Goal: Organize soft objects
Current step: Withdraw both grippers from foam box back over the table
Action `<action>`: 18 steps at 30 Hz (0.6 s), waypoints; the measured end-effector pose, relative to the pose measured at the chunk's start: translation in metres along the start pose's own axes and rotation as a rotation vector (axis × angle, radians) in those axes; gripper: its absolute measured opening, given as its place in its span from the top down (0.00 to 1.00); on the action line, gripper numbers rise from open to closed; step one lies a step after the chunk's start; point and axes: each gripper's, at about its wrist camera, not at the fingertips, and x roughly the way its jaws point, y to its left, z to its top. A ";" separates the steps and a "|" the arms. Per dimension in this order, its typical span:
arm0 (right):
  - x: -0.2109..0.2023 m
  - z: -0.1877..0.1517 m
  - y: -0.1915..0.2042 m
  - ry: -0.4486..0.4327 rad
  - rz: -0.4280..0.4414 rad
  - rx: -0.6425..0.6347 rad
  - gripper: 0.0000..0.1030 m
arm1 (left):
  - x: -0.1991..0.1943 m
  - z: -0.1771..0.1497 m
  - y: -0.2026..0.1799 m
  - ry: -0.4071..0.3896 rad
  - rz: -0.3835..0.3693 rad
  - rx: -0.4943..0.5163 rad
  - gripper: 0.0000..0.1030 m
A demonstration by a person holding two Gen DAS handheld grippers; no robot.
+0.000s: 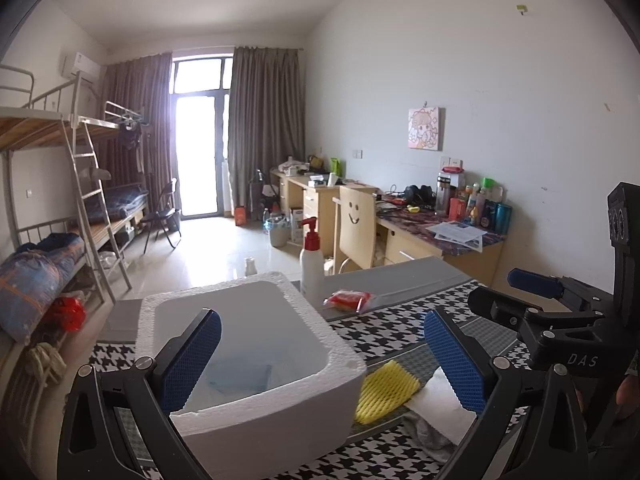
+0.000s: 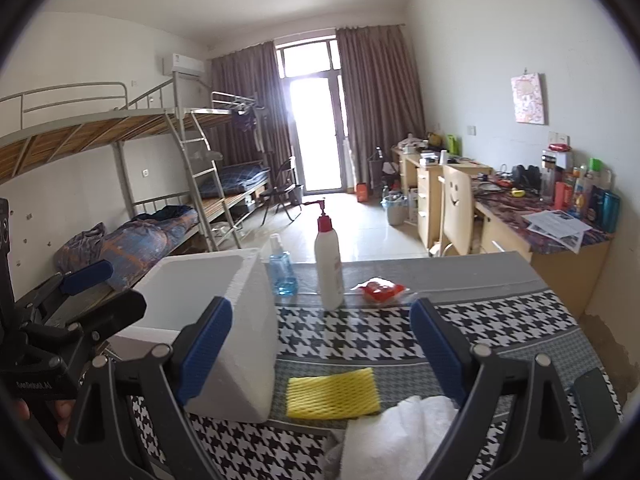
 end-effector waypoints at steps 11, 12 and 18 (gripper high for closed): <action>-0.013 -0.011 -0.022 0.001 -0.070 0.044 0.10 | 0.005 0.003 -0.020 -0.008 -0.055 0.013 0.01; -0.014 -0.012 -0.024 0.001 -0.074 0.048 0.10 | 0.006 0.004 -0.022 -0.008 -0.059 0.014 0.01; -0.017 -0.018 -0.035 0.013 -0.101 0.066 0.10 | 0.015 0.005 -0.034 0.003 -0.092 0.021 0.01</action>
